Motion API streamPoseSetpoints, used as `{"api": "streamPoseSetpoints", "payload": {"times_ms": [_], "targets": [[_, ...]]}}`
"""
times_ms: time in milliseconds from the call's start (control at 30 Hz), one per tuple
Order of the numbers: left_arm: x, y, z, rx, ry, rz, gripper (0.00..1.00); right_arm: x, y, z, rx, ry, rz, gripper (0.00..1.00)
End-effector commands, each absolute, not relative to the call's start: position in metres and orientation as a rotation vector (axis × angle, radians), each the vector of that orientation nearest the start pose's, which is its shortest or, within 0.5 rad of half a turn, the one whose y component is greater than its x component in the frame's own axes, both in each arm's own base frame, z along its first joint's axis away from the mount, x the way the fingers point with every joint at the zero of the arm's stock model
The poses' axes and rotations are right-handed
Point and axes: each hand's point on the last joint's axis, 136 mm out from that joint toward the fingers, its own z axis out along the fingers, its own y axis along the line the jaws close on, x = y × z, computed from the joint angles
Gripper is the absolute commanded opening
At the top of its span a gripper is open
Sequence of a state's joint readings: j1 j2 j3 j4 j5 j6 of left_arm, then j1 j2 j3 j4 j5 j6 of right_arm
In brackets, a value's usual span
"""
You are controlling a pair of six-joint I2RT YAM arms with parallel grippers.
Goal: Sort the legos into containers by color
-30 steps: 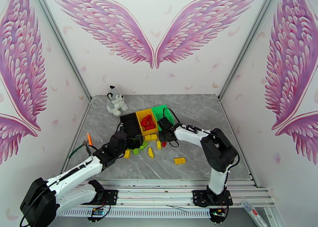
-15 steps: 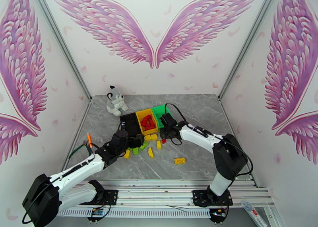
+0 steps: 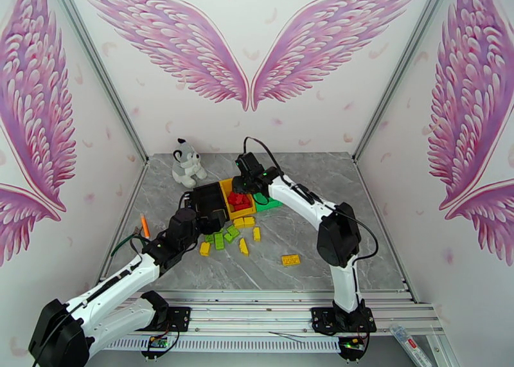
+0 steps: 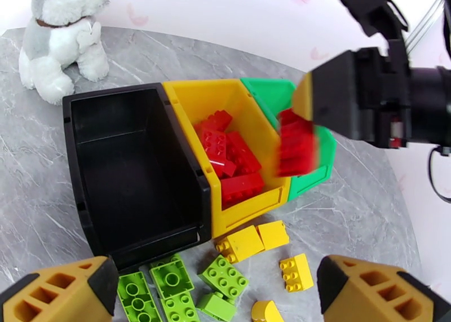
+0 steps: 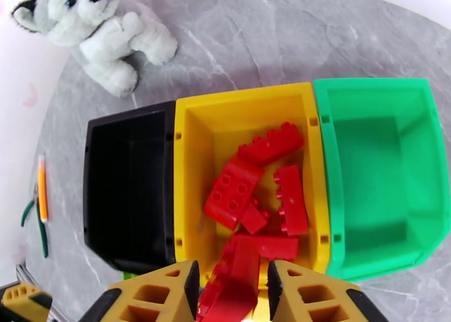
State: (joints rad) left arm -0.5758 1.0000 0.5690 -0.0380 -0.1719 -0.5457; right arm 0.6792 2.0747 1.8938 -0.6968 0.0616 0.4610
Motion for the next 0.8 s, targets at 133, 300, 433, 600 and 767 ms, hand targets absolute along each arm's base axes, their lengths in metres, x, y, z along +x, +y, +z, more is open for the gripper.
{"api": "streamPoseSetpoints", "payload": {"times_ms": [133,300,433,600,767], "targets": [[0.298,-0.163,0.169,-0.075,2.104,-0.552,0.99,0.426,0.328,0.183,-0.265,2.491,0.375,0.64],[0.297,-0.165,0.170,-0.068,2.103,-0.564,0.99,0.395,0.308,0.193,-0.271,2.466,0.389,0.67],[0.297,-0.167,0.168,-0.065,2.106,-0.567,0.99,0.370,0.291,0.198,-0.284,2.456,0.386,0.70],[0.298,-0.172,0.164,-0.051,2.121,-0.572,0.99,0.344,0.274,0.192,-0.318,2.476,0.363,0.78],[0.299,-0.178,0.159,-0.034,2.142,-0.571,0.99,0.322,0.259,0.179,-0.315,2.496,0.374,0.79]]}}
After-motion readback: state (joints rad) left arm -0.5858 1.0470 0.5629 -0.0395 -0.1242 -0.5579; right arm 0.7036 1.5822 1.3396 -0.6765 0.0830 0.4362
